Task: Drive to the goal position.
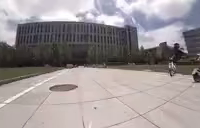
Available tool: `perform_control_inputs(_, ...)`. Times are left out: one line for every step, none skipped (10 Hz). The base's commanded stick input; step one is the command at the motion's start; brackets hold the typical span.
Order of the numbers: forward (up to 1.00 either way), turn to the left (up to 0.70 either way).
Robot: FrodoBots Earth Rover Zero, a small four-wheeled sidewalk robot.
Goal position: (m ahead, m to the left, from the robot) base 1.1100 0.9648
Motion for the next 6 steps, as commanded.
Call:
perform_control_inputs(1.0,0.0)
perform_control_inputs(1.0,0.0)
perform_control_inputs(1.0,0.0)
perform_control_inputs(1.0,0.0)
perform_control_inputs(1.0,0.0)
perform_control_inputs(1.0,0.0)
